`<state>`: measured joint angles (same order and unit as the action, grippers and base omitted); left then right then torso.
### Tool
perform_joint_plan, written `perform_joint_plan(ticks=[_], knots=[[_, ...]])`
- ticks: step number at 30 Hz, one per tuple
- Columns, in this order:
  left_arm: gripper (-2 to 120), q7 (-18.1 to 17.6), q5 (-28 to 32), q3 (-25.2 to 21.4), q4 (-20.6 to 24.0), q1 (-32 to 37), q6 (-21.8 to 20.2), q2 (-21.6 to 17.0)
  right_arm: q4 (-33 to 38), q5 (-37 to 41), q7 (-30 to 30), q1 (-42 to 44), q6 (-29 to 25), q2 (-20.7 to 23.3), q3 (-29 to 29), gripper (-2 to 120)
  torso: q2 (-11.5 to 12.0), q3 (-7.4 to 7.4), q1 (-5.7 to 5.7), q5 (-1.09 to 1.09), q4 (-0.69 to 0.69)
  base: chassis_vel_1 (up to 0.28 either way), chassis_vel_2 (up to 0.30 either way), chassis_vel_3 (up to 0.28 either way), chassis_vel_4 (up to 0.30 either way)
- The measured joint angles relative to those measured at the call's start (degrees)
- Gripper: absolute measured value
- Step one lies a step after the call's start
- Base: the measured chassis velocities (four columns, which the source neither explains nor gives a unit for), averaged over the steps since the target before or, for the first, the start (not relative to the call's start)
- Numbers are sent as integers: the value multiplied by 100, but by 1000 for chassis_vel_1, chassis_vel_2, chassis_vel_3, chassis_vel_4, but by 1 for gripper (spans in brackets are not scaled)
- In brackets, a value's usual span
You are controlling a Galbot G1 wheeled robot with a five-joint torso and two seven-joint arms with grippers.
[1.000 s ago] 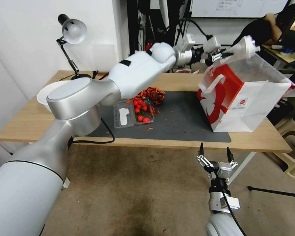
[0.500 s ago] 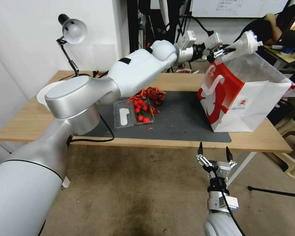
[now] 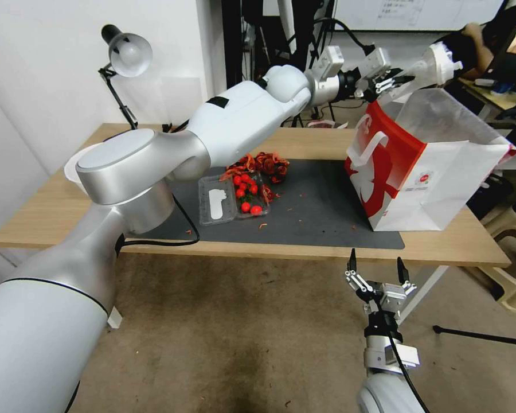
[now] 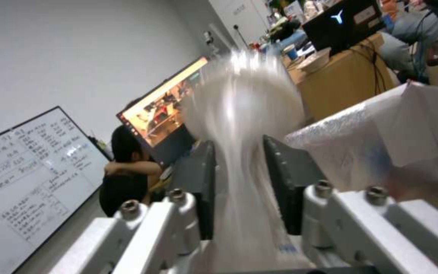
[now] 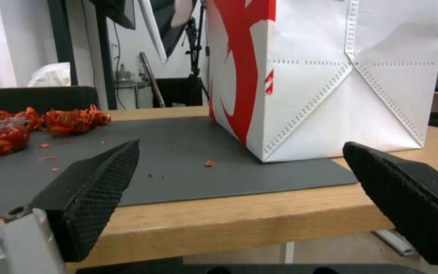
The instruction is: Pick up the trash from the table and place it into the takeout bag.
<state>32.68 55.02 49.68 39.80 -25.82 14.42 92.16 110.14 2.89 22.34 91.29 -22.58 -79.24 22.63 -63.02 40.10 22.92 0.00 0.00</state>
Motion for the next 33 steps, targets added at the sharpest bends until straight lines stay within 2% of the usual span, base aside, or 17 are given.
perform_joint_plan(ticks=[2, 5, 8, 9, 12, 16, 18, 19, 20, 21, 22, 23, 26, 27, 29, 31, 33], knots=[[39, -40, 10, 45, 47, 0, 11, 1, -4, -1, -1, -10, -3, -4, -3, 100, 0, 0, 0, 0, -1, 0, 0, 0, 0], [46, -103, 10, 75, 82, 1, 21, -1, -5, -3, -2, -15, -6, -10, -3, 100, 0, 0, 0, 0, 0, 0, 0, 0, 0], [62, -191, -1, 49, 70, 2, 24, -1, 3, -4, -2, 4, -11, -16, -1, 100, 0, 0, 0, 0, -1, 0, 0, 0, 0], [62, -191, -1, 49, 70, 2, 24, -1, 3, -4, -2, 4, -11, -16, -1, 100, 0, 0, 0, 0, -1, 0, 0, 0, 0], [75, -261, -34, -139, 47, -23, -28, -6, 29, -7, -2, 20, -11, -8, 12, 100, 0, 1, 0, 0, 1, 0, 0, 0, 0], [85, -284, -15, -216, 130, -34, -83, -5, 49, -10, -2, 22, -1, -5, 12, 100, 0, 0, 0, 0, 0, 0, 0, 0, 0], [96, -329, 29, -276, 304, 15, -128, -29, 69, -22, -3, 30, 16, -1, 12, 100, 0, 0, 0, -1, -3, 0, 0, 0, 0], [98, -366, 57, -280, 410, 69, -163, -125, 81, -25, -3, 42, 24, 1, 13, 100, -1, 0, -1, -2, -11, 0, 0, 0, 0], [98, -366, 57, -280, 410, 69, -163, -125, 81, -25, -3, 42, 24, 1, 13, 100, -1, 0, -1, -2, -11, 0, 0, 0, 0], [99, -409, 84, -289, 501, 133, -188, -304, 86, -29, -3, 56, 32, 5, 19, 100, 0, 0, -1, -3, -11, 0, 0, 0, 0], [100, -484, 117, -323, 655, 250, -212, -668, 93, -39, -2, 69, 43, 14, 33, 100, 0, 0, 0, -1, -5, 0, 0, 0, 0], [100, -484, 117, -323, 655, 250, -212, -668, 93, -39, -2, 69, 43, 14, 33, 100, 0, 0, 0, -1, -5, 0, 0, 0, 0], [100, -531, 103, -552, 910, 572, -223, -1404, 108, -63, -2, 81, 77, 16, 22, 100, 0, 1, 0, 6, 8, 0, 0, 0, 0], [100, -531, 103, -552, 910, 572, -223, -1404, 108, -63, -2, 81, 77, 16, 22, 100, 0, 1, 0, 6, 8, 0, 0, 0, 0], [100, -571, 92, -750, 1146, 779, -234, -1810, 109, -87, -2, 89, 96, 22, 4, 100, 0, 1, 0, 6, 6, 0, 0, 0, 0], [100, -596, 92, -828, 1261, 858, -254, -1946, 111, -90, -2, 94, 102, 26, 2, 100, 0, 0, 0, 3, 2, 0, 0, 0, 0], [100, -661, 97, -1019, 1518, 1073, -279, -2248, 127, -98, -2, 115, 120, 38, 0, 100, 0, 0, 0, 1, -4, 0, 0, 0, 0]])
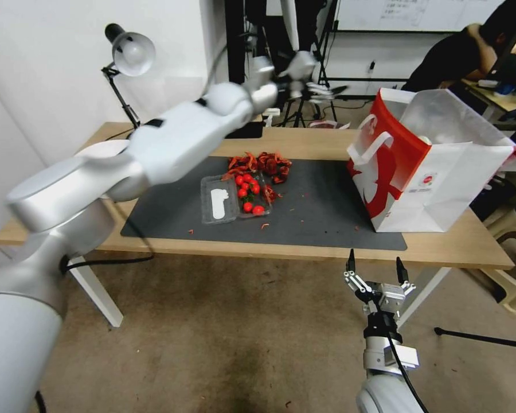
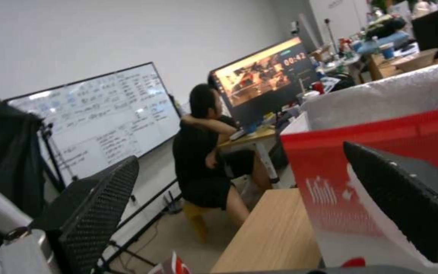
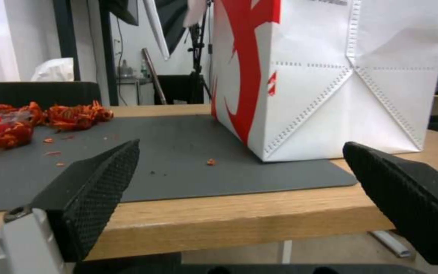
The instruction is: Pick up the trash from the table and place it into the takeout bag.
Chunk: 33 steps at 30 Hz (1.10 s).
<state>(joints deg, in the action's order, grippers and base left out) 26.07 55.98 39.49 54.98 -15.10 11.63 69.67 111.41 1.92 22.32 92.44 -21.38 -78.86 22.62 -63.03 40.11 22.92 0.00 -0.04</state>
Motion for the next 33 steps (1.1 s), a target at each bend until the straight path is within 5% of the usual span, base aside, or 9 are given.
perform_joint_plan(ticks=[19, 26, 33], knots=[[100, -817, 90, -1344, 1887, 1966, -334, -2041, 69, -59, 2, 66, 63, 4, -41, 100, 0, -1, 0, 0, 4, 0, 0, 0, 0], [100, -1194, -61, -2479, 2653, 3104, -484, -2522, 70, -124, -2, 67, 77, -22, -96, 100, 0, -1, -1, 1, 4, 0, 0, 0, 0], [100, -1683, -417, -3932, 3689, 4951, -700, -2908, 71, -139, -15, 91, 77, 60, -133, 100, 0, -1, 0, -1, 3, 0, 0, 0, 0]])
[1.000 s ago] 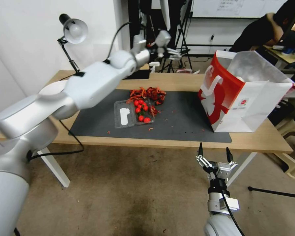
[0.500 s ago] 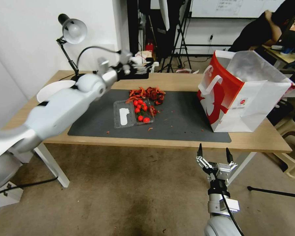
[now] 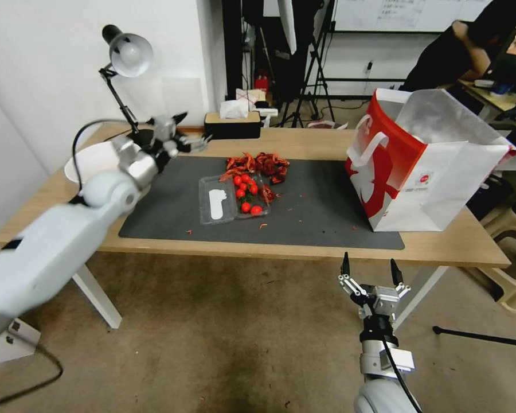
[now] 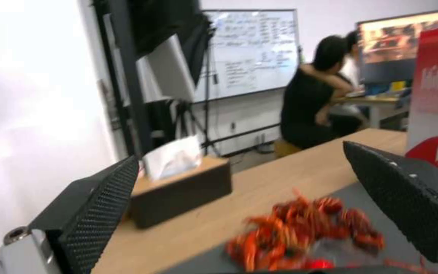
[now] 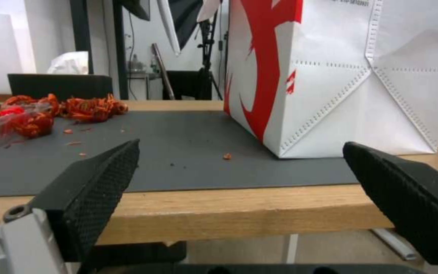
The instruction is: Pick up the trash from the table and place it into the takeout bag.
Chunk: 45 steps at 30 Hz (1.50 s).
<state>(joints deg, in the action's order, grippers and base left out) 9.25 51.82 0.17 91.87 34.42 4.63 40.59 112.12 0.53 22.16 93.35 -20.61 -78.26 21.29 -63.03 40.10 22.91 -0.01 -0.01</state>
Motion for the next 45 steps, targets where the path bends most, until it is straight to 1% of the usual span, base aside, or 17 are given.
perform_joint_plan(ticks=[1, 3, 6, 8, 9, 11, 14, 16, 17, 20, 24, 26, 27, 29, 31, 35, 45], knots=[[100, 0, 0, 0, 0, 0, 0, 0, 0, 0, 0, 0, 0, 0, 0, 100, 0, 0, 0, 0, 0, 0, 0, 0, 0], [100, -185, -125, -492, 334, 617, -27, -75, 9, 0, -8, -8, 4, 21, -26, 100, 0, 0, 0, 1, 3, 0, 0, 0, 0], [100, -335, -251, -832, 599, 1093, -27, -93, 22, 0, -12, 2, 6, 28, -30, 100, 0, 0, 0, 1, 3, 0, 0, 0, 0], [100, -495, -408, -1162, 842, 1550, -37, -42, 40, 1, -11, 35, 6, 23, -13, 100, 0, 0, 0, 0, -4, 0, 0, 0, 0], [100, -495, -408, -1162, 842, 1550, -37, -42, 40, 1, -11, 35, 6, 23, -13, 100, 0, 0, 0, 0, -4, 0, 0, 0, 0], [100, -587, -530, -1545, 1109, 2025, -88, 52, 47, -1, -16, 36, 6, 23, -13, 100, 0, 0, 0, 1, 1, 0, 0, 0, 0], [100, -630, -660, -1802, 1304, 2400, -93, 152, 48, -7, -17, 39, -1, 19, -13, 100, 0, 0, 0, 0, 2, 0, 0, 0, 0], [100, -702, -860, -2091, 1498, 2842, -94, 291, 48, -18, -19, 45, -10, 18, -16, 100, 0, 0, 0, 0, -2, 0, 0, 0, 0], [100, -702, -860, -2091, 1498, 2842, -94, 291, 48, -18, -19, 45, -10, 18, -16, 100, 0, 0, 0, 0, -2, 0, 0, 0, 0], [100, -801, -1069, -2459, 1760, 3467, -122, 487, 72, -26, -24, 44, -11, 11, -32, 100, 0, 0, 0, 1, 2, 0, 0, 0, 0], [100, -805, -1083, -2486, 1777, 3507, -123, 503, 74, -27, -24, 43, -11, 10, -33, 100, 0, 0, 0, 1, 2, 0, 0, 0, 0], [100, -843, -1344, -3002, 2094, 4239, -112, 869, 117, -29, -27, 52, -9, 19, -49, 100, 0, 0, 0, 0, 1, 0, 0, 0, 0], [100, -843, -1344, -3002, 2094, 4239, -112, 869, 117, -29, -27, 52, -9, 19, -49, 100, 0, 0, 0, 0, 1, 0, 0, 0, 0], [100, -836, -1528, -3280, 2258, 4647, -10, 1136, 151, -35, -28, 77, -11, 32, -55, 100, 0, 0, 0, 0, 2, 0, 0, 0, 0], [100, -831, -1570, -3341, 2303, 4747, 14, 1201, 163, -37, -28, 87, -12, 33, -56, 100, 1, 0, 0, 0, 0, 0, 0, 0, 0], [100, -765, -1899, -3532, 2535, 5459, 238, 1643, 236, -69, -33, 176, -51, 45, -61, 100, 0, 0, 0, 0, 0, 0, 0, 0, 0], [100, -733, -2341, -3524, 2608, 6113, 693, 2185, 298, -140, -37, 352, -150, 36, -69, 100, 0, 0, 0, 0, 1, 0, 0, 0, 0]])
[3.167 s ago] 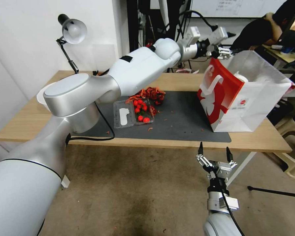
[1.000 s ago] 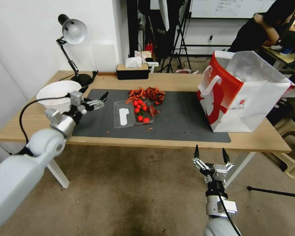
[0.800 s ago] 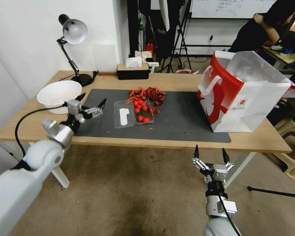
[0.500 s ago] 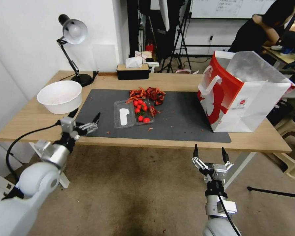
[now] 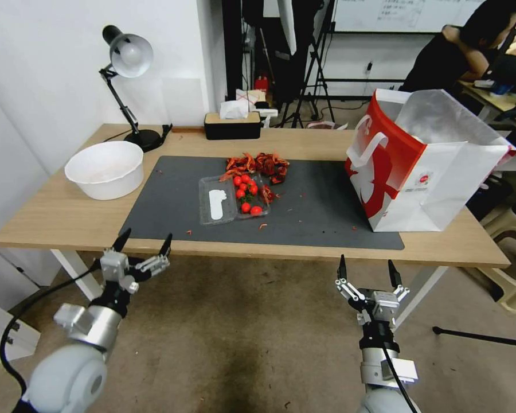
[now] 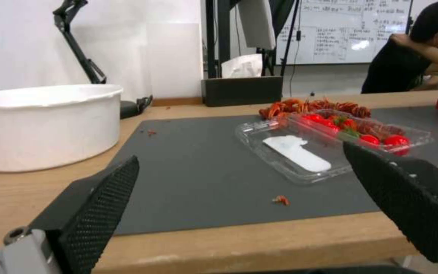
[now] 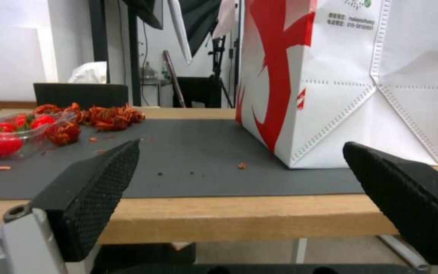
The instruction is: Pick up the trash from the table and place it into the takeout bag.
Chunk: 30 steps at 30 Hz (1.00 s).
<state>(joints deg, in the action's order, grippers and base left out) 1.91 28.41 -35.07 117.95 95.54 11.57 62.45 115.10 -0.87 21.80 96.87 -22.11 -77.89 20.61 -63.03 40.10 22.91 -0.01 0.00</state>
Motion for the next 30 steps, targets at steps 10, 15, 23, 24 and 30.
perform_joint_plan(ticks=[10, 15, 23, 24, 30], knots=[[100, 9, -83, -27, -101, 151, 175, 163, -12, 2, -30, 76, -30, -27, 21, 100, 0, 0, 1, 1, 0, 0, 0, 0, 0], [100, 10, -94, -36, -177, 149, 223, 197, -14, 19, -104, 82, -23, -32, 32, 100, 0, 0, 1, 1, 0, 0, 0, 0, 0], [100, 10, -94, -27, -238, 91, 238, 178, -6, 69, -217, 83, -3, -33, 38, 100, 0, 0, 1, 1, 0, 0, 0, 0, 0], [100, 10, -94, -27, -238, 91, 238, 178, -6, 69, -217, 83, -3, -33, 38, 100, 0, 0, 1, 1, 0, 0, 0, 0, 0], [100, 10, -94, -26, -244, 84, 238, 172, -4, 81, -239, 81, 3, -31, 43, 100, 0, 0, 1, 1, 0, 0, 0, 0, 0]])
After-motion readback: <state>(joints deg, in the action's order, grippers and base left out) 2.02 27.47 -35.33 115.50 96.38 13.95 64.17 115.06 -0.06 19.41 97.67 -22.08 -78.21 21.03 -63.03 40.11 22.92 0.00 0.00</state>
